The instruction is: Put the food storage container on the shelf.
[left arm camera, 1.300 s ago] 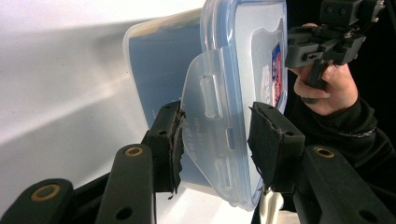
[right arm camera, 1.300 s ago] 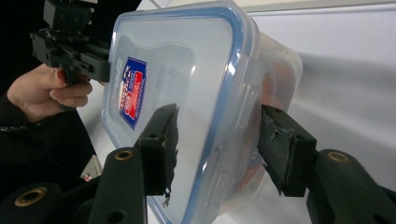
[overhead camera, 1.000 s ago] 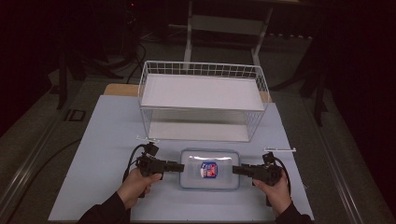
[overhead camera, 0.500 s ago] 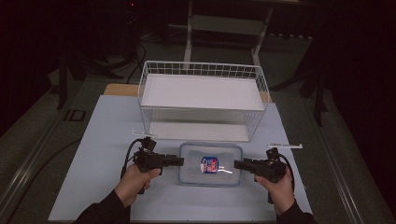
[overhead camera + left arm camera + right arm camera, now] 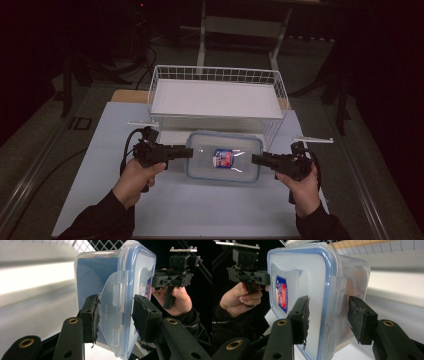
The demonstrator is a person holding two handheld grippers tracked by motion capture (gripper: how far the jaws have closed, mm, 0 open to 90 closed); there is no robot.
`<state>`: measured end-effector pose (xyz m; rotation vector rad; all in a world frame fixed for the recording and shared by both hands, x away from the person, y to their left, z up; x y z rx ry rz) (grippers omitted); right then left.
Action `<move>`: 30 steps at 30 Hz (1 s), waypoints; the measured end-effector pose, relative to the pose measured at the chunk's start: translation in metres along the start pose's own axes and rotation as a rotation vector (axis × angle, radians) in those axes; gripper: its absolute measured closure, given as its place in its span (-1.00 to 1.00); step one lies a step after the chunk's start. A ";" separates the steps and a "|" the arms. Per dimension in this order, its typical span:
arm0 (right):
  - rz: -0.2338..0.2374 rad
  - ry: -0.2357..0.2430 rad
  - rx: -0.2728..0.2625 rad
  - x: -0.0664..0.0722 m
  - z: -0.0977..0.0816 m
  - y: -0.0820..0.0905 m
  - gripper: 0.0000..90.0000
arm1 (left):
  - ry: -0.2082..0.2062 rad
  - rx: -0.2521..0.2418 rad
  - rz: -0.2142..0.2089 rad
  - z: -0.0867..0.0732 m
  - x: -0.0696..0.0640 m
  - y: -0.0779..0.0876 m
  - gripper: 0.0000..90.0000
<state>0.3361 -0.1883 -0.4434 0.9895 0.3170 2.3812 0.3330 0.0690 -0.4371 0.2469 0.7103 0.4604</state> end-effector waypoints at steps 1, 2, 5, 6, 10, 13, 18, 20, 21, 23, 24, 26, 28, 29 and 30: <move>0.000 0.011 -0.004 0.002 0.004 0.001 0.17 | -0.004 -0.007 0.002 0.004 -0.002 0.002 0.27; 0.005 0.012 -0.010 0.004 0.009 0.001 0.17 | -0.006 -0.011 0.002 0.008 -0.003 0.005 0.27; 0.013 0.027 -0.025 0.011 0.022 0.002 0.17 | -0.018 -0.027 0.011 0.021 -0.008 0.012 0.27; 0.015 0.029 -0.030 0.013 0.027 0.003 0.17 | -0.025 -0.032 0.014 0.025 -0.010 0.014 0.27; 0.020 0.051 -0.052 0.022 0.047 0.004 0.17 | -0.041 -0.047 0.022 0.043 -0.013 0.022 0.27; 0.018 0.066 -0.060 0.026 0.063 0.004 0.17 | -0.043 -0.053 0.025 0.055 -0.013 0.025 0.27; 0.024 0.067 -0.063 0.028 0.087 0.001 0.17 | -0.048 -0.067 0.036 0.074 -0.011 0.029 0.27; 0.024 0.064 -0.066 0.028 0.091 0.000 0.17 | -0.049 -0.074 0.041 0.082 -0.010 0.030 0.27; 0.024 0.068 -0.070 0.028 0.096 -0.001 0.17 | -0.049 -0.074 0.041 0.082 -0.010 0.030 0.27; 0.023 0.069 -0.075 0.028 0.107 -0.002 0.17 | -0.059 -0.084 0.052 0.097 -0.007 0.031 0.27; 0.023 0.073 -0.076 0.027 0.111 -0.003 0.16 | -0.058 -0.088 0.055 0.101 -0.007 0.031 0.27; 0.024 0.064 -0.083 0.025 0.120 -0.004 0.16 | -0.057 -0.088 0.061 0.109 -0.004 0.030 0.27; 0.022 0.064 -0.083 0.024 0.124 -0.005 0.16 | -0.051 -0.089 0.061 0.112 -0.002 0.029 0.26; 0.014 0.065 -0.095 0.020 0.134 -0.007 0.16 | -0.051 -0.087 0.070 0.118 0.002 0.026 0.26; 0.010 0.059 -0.098 0.019 0.137 -0.008 0.16 | -0.047 -0.088 0.073 0.121 0.004 0.025 0.26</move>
Point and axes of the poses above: each handheld gripper's, and its own axes: y roughly backward along the jaws, z roughly out of its top, x roughly to its left, the point moved 9 cm from there along -y, roughly forward along the jaws, and after that the axes turned 3 degrees about -y, right-handed, at the moved point
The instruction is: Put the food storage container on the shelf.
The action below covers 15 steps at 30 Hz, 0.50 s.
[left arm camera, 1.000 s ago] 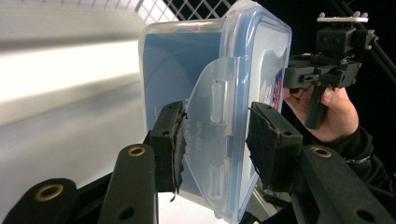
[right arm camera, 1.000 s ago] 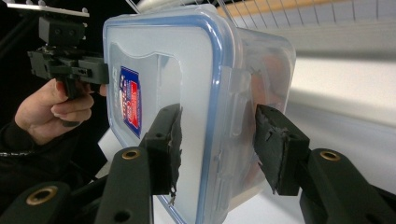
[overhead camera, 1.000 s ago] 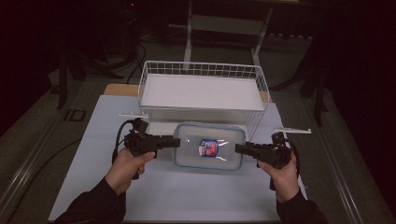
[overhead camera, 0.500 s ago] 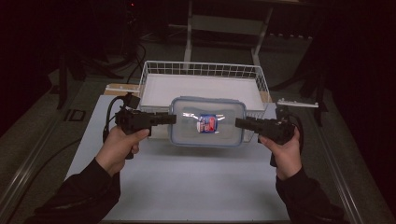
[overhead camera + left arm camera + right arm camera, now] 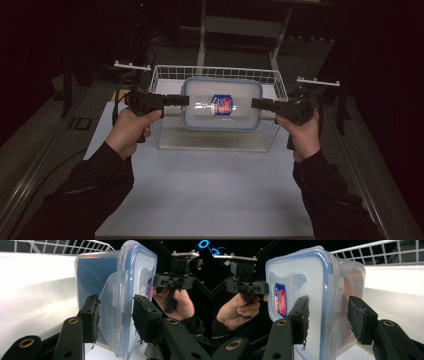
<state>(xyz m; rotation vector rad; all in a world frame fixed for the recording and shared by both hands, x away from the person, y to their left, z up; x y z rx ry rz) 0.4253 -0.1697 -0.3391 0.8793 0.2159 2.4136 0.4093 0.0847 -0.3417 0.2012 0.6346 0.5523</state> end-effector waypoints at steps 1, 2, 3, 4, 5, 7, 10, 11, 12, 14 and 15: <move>-0.005 -0.003 -0.004 -0.002 0.003 -0.001 0.16 | 0.004 -0.004 0.003 0.002 0.002 -0.002 0.26; -0.009 0.000 -0.004 -0.004 0.006 -0.003 0.16 | 0.012 -0.005 0.004 0.004 0.005 -0.004 0.26; -0.011 -0.007 -0.004 -0.007 0.009 -0.004 0.16 | 0.020 -0.013 0.005 0.007 0.007 -0.006 0.26; -0.013 -0.015 -0.003 -0.009 0.011 -0.006 0.16 | 0.023 -0.010 0.008 0.009 0.010 -0.008 0.25; -0.016 -0.018 -0.001 -0.012 0.013 -0.007 0.16 | 0.027 -0.016 0.010 0.012 0.012 -0.009 0.25; -0.021 -0.033 -0.003 -0.016 0.017 -0.010 0.16 | 0.035 -0.021 0.014 0.017 0.017 -0.013 0.25; -0.033 -0.040 -0.004 -0.022 0.023 -0.015 0.16 | 0.056 -0.024 0.016 0.022 0.026 -0.018 0.25; -0.038 -0.046 -0.001 -0.024 0.025 -0.016 0.16 | 0.064 -0.020 0.019 0.023 0.029 -0.020 0.25; -0.044 -0.046 0.000 -0.026 0.026 -0.018 0.16 | 0.073 -0.020 0.021 0.023 0.031 -0.022 0.24; -0.055 -0.052 0.005 -0.031 0.028 -0.022 0.16 | 0.063 -0.016 0.036 0.023 0.036 -0.026 0.23; -0.058 -0.050 0.007 -0.032 0.029 -0.023 0.16 | 0.072 -0.028 0.036 0.023 0.038 -0.027 0.22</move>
Point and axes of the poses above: each handheld gripper's, and its own axes: y roughly backward along the jaws, z roughly out of its top, x roughly to its left, the point moved 9 cm from there along -y, roughly forward along the jaws, and after that the axes turned 3 degrees about -y, right-handed, at the moved point
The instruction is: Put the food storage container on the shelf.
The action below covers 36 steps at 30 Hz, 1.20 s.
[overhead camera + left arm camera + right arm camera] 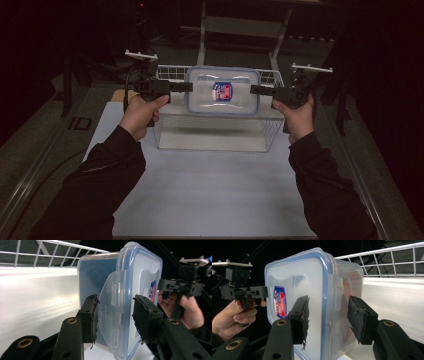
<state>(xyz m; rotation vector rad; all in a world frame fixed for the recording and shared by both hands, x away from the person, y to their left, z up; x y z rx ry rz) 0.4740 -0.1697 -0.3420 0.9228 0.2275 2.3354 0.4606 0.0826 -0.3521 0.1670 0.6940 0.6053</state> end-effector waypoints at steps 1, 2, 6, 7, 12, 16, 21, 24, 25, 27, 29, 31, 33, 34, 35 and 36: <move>-0.001 -0.010 0.000 -0.001 0.001 -0.001 0.16 | 0.000 -0.005 -0.004 0.000 0.001 -0.001 0.22; -0.002 -0.013 0.001 -0.002 0.001 -0.002 0.16 | 0.000 -0.006 -0.003 0.001 0.001 -0.001 0.22; -0.005 -0.013 0.002 -0.005 0.004 -0.004 0.15 | 0.009 -0.029 -0.005 0.003 0.004 -0.004 0.22; -0.007 -0.020 0.000 -0.006 0.006 -0.004 0.14 | 0.018 -0.036 -0.007 0.004 0.006 -0.005 0.21; -0.005 -0.061 -0.003 -0.012 0.010 -0.009 0.12 | 0.058 -0.042 -0.024 0.009 0.012 -0.009 0.21; -0.020 -0.077 -0.010 -0.016 0.011 -0.012 0.10 | 0.074 -0.038 -0.027 0.012 0.018 -0.015 0.18; -0.030 -0.132 -0.010 -0.022 0.013 -0.016 0.09 | 0.106 -0.050 -0.030 0.017 0.025 -0.023 0.12; -0.033 -0.155 -0.008 -0.026 0.015 -0.019 0.08 | 0.117 -0.050 -0.018 0.018 0.028 -0.027 0.08; -0.037 -0.161 -0.007 -0.028 0.016 -0.020 0.08 | 0.120 -0.051 -0.016 0.019 0.030 -0.028 0.08; -0.049 -0.165 -0.005 -0.030 0.017 -0.022 0.07 | 0.119 -0.055 0.002 0.020 0.032 -0.030 0.06; -0.073 -0.165 -0.001 -0.032 0.018 -0.024 0.07 | 0.120 -0.047 0.036 0.019 0.034 -0.031 0.05; -0.118 -0.154 0.012 -0.035 0.019 -0.026 0.07 | 0.119 -0.043 0.058 0.018 0.036 -0.033 0.07; -0.108 -0.176 0.008 -0.037 0.019 -0.029 0.05 | 0.102 -0.047 0.073 0.019 0.036 -0.034 0.08; -0.106 -0.171 0.004 -0.037 0.019 -0.029 0.05 | 0.092 -0.050 0.078 0.020 0.035 -0.034 0.09; -0.109 -0.169 0.002 -0.038 0.020 -0.030 0.04 | 0.092 -0.050 0.078 0.020 0.035 -0.034 0.10; -0.114 -0.165 0.000 -0.038 0.020 -0.030 0.02 | 0.079 -0.058 0.105 0.021 0.034 -0.032 0.10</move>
Point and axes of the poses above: each handheld gripper's, and its own axes: y roughly backward along the jaws, z roughly out of its top, x roughly to its left, the point moved 9 cm from there along -y, roughly forward along the jaws, and after that the axes turned 3 degrees about -y, right-handed, at the moved point
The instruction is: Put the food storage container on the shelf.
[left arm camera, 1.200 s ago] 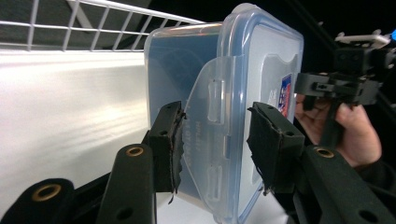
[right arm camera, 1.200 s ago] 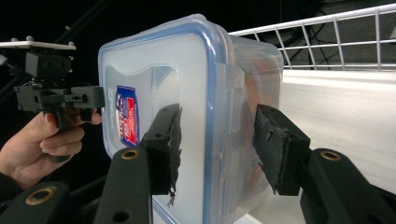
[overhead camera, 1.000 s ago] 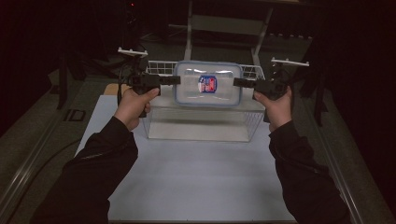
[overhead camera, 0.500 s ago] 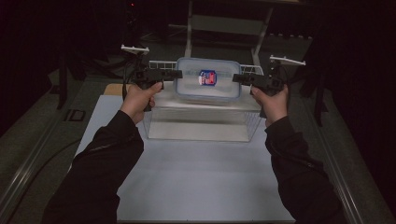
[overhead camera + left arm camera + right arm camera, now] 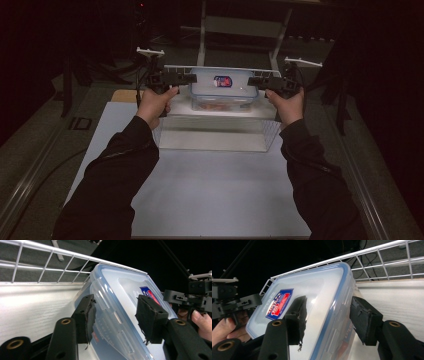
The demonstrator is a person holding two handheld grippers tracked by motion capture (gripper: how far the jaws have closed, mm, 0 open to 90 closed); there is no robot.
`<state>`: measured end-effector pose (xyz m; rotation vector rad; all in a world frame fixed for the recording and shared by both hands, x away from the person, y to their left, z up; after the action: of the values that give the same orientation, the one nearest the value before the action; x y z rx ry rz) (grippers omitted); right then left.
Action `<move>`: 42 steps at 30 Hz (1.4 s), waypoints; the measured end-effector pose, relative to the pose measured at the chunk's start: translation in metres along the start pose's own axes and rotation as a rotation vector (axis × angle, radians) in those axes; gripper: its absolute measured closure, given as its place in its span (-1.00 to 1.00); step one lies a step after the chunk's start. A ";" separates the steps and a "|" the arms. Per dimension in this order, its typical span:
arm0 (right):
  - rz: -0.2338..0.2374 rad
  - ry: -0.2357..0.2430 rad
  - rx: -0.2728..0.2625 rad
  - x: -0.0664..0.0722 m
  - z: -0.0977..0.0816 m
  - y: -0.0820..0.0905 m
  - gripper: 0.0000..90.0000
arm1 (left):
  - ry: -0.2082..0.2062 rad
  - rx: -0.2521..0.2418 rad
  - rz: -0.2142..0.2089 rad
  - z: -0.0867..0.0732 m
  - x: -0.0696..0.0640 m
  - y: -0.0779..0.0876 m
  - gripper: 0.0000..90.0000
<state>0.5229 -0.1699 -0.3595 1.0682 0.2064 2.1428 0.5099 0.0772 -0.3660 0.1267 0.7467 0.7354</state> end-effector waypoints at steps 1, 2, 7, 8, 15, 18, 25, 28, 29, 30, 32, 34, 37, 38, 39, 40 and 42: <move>0.001 0.009 -0.001 0.001 0.000 0.000 -0.01 | -0.002 -0.015 0.000 0.001 -0.002 0.002 0.09; 0.001 0.019 -0.009 0.002 0.000 0.001 -0.04 | -0.015 -0.025 0.006 0.003 -0.003 0.003 0.03; -0.041 0.117 -0.047 0.008 0.005 0.012 -0.16 | -0.070 -0.064 0.007 0.004 -0.014 0.017 -0.16; -0.034 0.114 -0.054 0.009 0.005 0.015 -0.16 | -0.086 -0.078 0.009 0.004 -0.018 0.021 -0.22; 0.054 0.171 -0.052 0.030 -0.006 0.031 -0.17 | -0.209 -0.112 -0.099 -0.006 -0.047 0.040 -0.69; 0.069 0.224 -0.048 0.038 -0.014 0.036 -0.18 | -0.248 -0.123 -0.129 -0.014 -0.058 0.045 -0.84; 0.124 0.348 -0.034 0.057 -0.044 0.043 -0.53 | -0.383 -0.128 -0.118 -0.036 -0.073 0.052 -0.99; 0.167 0.394 -0.041 0.064 -0.056 0.048 -0.64 | -0.447 -0.132 -0.130 -0.048 -0.078 0.054 -0.99; 0.191 0.402 -0.038 0.067 -0.060 0.049 -0.68 | -0.469 -0.129 -0.126 -0.053 -0.079 0.054 -0.99; 0.197 0.416 -0.036 0.068 -0.064 0.051 -0.68 | -0.481 -0.138 -0.138 -0.057 -0.080 0.055 -0.99; 0.196 0.445 -0.046 0.069 -0.073 0.053 -0.68 | -0.499 -0.151 -0.166 -0.066 -0.084 0.056 -0.99; 0.195 0.467 -0.045 0.070 -0.081 0.054 -0.68 | -0.533 -0.148 -0.164 -0.076 -0.086 0.055 -0.99; 0.195 0.481 -0.038 0.068 -0.095 0.054 -0.68 | -0.558 -0.133 -0.166 -0.089 -0.087 0.053 -0.99; 0.198 0.481 -0.039 0.067 -0.099 0.054 -0.68 | -0.556 -0.125 -0.176 -0.095 -0.087 0.053 -0.99; 0.201 0.480 -0.036 0.066 -0.104 0.054 -0.68 | -0.560 -0.119 -0.178 -0.100 -0.087 0.053 -0.99; 0.200 0.487 -0.036 0.064 -0.109 0.054 -0.68 | -0.570 -0.114 -0.178 -0.107 -0.087 0.053 -0.99; 0.189 0.507 -0.040 0.060 -0.119 0.054 -0.68 | -0.575 -0.097 -0.182 -0.117 -0.086 0.052 -0.99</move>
<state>0.3815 -0.1499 -0.3750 0.5191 0.3052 2.5496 0.3606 0.0433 -0.3841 0.1702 0.1707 0.5213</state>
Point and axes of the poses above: each handheld gripper's, and its own axes: y roughly backward along the jaws, z roughly out of its top, x roughly to its left, the point moved 9 cm from there along -y, roughly forward along the jaws, and after that the axes turned 3 degrees about -y, right-handed, at the moved point
